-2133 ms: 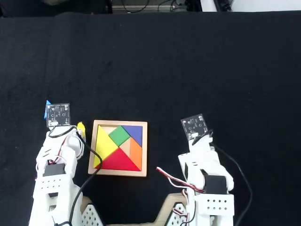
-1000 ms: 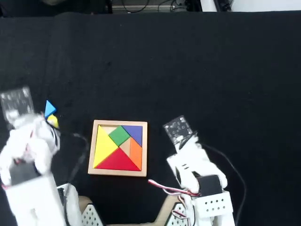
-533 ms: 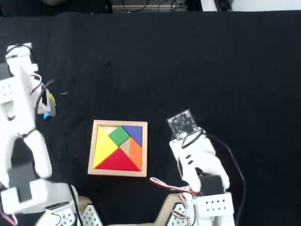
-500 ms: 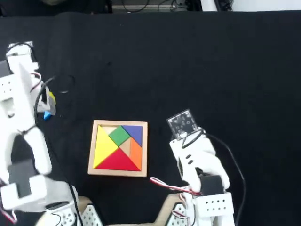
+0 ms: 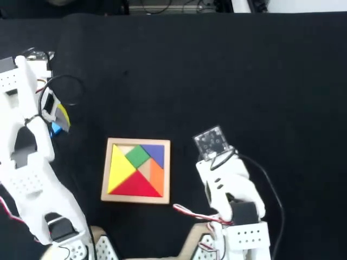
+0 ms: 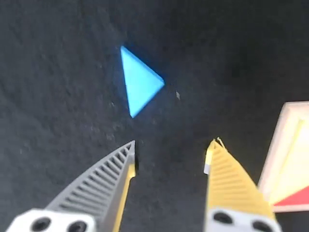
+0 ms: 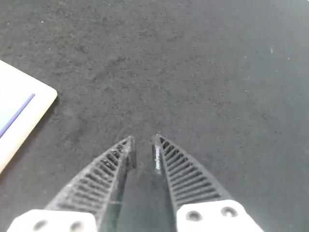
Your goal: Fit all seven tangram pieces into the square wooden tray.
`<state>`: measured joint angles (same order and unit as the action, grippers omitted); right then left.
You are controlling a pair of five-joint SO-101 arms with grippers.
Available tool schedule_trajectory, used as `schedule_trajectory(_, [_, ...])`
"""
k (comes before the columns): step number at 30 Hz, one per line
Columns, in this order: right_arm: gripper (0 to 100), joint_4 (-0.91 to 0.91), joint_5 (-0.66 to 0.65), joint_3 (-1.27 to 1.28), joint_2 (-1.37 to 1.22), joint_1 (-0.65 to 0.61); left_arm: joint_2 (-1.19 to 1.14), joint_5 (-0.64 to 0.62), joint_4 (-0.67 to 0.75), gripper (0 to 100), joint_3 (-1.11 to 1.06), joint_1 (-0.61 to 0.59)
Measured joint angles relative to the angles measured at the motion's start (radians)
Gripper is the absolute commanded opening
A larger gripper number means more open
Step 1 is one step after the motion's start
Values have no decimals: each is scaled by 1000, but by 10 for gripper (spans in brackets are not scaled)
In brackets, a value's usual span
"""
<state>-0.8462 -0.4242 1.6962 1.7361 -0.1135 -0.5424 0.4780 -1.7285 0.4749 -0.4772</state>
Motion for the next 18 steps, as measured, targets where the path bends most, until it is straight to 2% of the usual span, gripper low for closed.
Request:
schedule_trajectory(8, [77, 0, 0, 0, 0, 0, -230, 23, 0, 238, 175, -32])
schedule_trajectory(18, [77, 0, 0, 0, 0, 0, -276, -83, 68, 238, 190, -34])
